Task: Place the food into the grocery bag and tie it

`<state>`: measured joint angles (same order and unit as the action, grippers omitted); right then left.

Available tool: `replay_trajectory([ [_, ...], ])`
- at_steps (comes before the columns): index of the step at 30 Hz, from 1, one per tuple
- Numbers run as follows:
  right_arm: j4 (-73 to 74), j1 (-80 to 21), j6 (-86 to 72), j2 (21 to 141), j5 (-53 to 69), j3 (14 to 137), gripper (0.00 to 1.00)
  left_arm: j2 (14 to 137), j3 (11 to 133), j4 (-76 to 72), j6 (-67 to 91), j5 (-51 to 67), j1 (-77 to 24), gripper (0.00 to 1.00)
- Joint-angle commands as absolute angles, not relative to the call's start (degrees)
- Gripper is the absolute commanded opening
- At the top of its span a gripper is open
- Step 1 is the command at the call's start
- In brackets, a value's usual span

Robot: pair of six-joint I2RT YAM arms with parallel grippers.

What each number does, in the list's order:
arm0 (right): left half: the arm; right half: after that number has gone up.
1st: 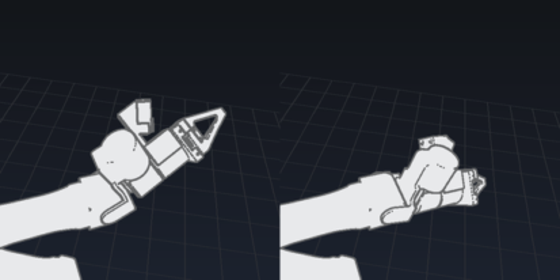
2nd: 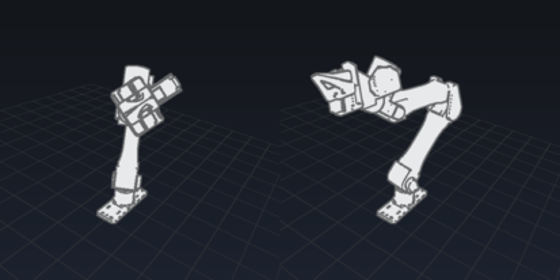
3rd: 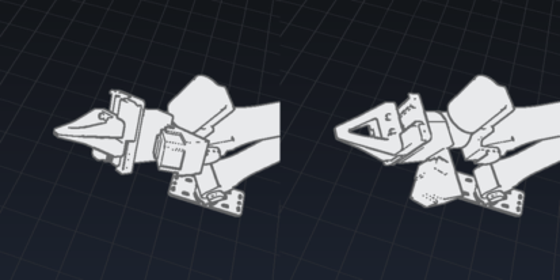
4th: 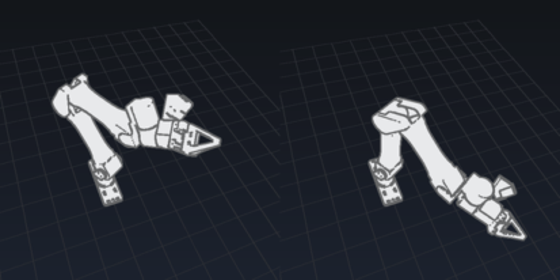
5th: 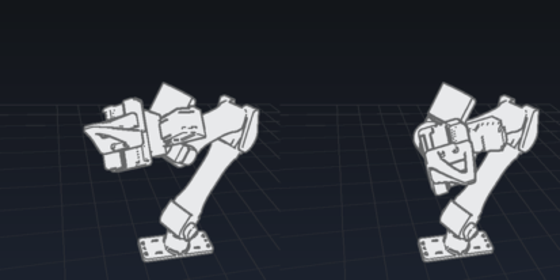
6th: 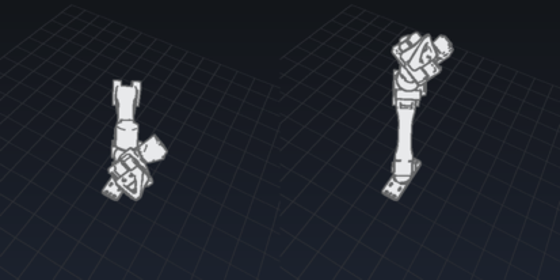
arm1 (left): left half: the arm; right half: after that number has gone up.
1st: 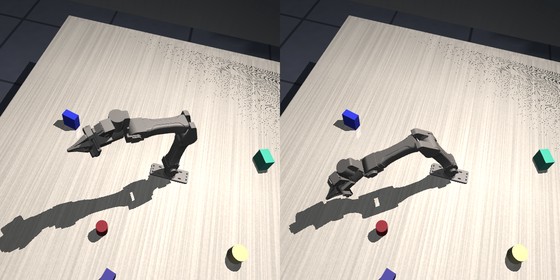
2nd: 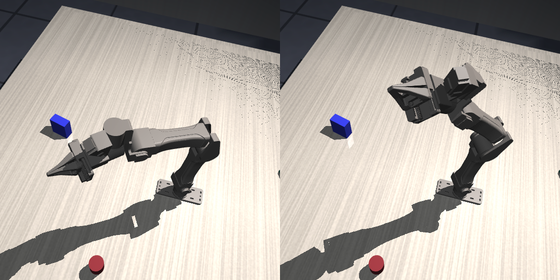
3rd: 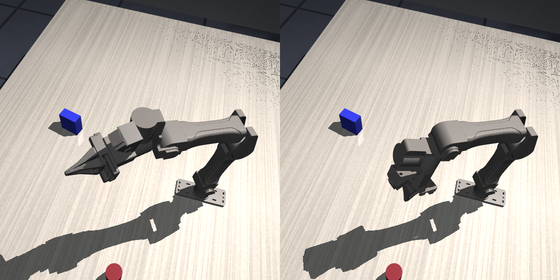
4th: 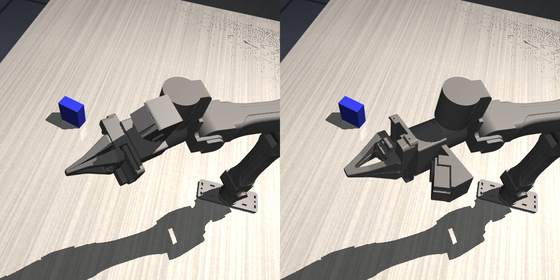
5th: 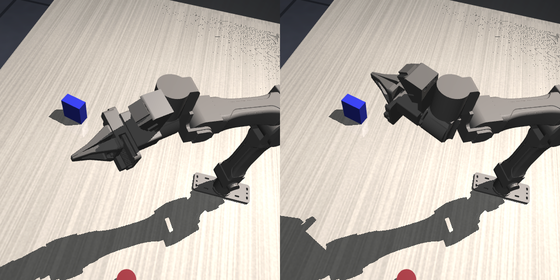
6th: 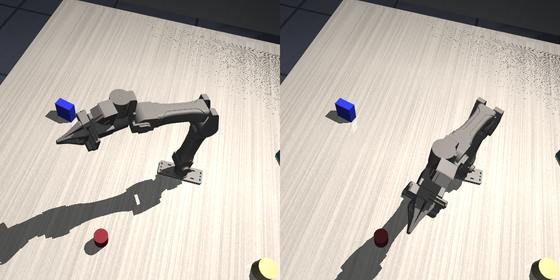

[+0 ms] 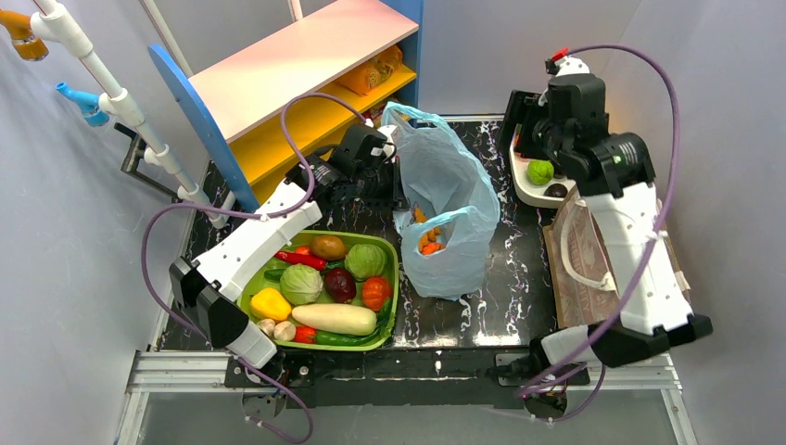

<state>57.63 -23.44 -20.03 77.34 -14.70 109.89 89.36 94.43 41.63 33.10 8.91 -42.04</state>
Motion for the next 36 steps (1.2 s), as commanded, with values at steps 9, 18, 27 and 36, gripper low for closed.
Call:
replay_trajectory([
  [9,63.66,-6.76,-29.07,98.02,-9.37,123.2,0.79,83.89,92.44,44.47,31.07,9.74,-42.19,0.0],
  [18,64.51,-0.68,-31.46,112.57,-5.31,131.8,0.82,82.69,91.74,45.82,28.84,9.98,-42.27,0.0],
  [27,59.47,3.38,-31.24,121.98,-4.64,134.88,0.86,83.2,92.99,47.55,25.9,9.99,-42.19,0.0],
  [36,49.74,4.71,-30.83,128.95,-0.68,136.13,0.88,84.23,94.65,50.48,22.69,8.06,-42.19,0.0],
])
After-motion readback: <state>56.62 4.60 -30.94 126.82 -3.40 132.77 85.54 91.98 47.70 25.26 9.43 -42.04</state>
